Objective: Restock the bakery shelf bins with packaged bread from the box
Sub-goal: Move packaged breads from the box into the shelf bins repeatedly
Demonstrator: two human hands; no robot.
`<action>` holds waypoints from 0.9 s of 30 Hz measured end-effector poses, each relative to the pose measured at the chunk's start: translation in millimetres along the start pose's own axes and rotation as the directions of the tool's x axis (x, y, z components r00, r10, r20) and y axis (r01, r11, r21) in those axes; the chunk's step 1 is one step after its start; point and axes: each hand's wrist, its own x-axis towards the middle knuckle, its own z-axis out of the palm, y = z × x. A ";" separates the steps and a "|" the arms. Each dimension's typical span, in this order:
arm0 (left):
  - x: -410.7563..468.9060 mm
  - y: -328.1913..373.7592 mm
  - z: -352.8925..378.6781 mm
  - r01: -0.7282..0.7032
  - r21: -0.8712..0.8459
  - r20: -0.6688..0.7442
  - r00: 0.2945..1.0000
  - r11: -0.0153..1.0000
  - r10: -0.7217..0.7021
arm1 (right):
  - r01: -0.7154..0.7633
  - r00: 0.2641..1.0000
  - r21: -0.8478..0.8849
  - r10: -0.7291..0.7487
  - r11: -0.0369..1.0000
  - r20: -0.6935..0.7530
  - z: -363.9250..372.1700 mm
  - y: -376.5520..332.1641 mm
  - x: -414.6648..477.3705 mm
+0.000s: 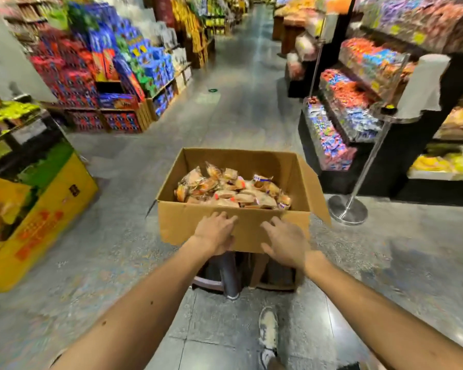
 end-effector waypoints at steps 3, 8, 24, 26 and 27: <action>72.0 -25.3 14.5 0.027 -0.166 0.067 0.998 0.986 -0.017 | -0.024 0.999 0.070 0.022 0.997 0.026 14.0 26.8 78.6; 202.1 -65.8 40.1 0.065 -0.277 0.141 0.990 0.959 -0.026 | -0.080 0.988 0.153 0.059 0.985 0.141 55.2 89.5 225.4; 383.1 -194.0 177.4 0.610 -0.311 0.568 0.734 0.729 -0.372 | -0.423 0.756 0.494 -0.005 0.760 0.654 216.5 105.5 473.8; 388.4 -203.6 190.1 0.682 -0.274 0.591 0.676 0.678 -0.440 | -0.458 0.749 0.519 -0.002 0.722 0.663 229.1 97.8 493.0; 389.3 -207.2 197.1 0.706 -0.266 0.608 0.651 0.657 -0.454 | -0.479 0.733 0.519 -0.003 0.708 0.680 233.8 94.5 500.8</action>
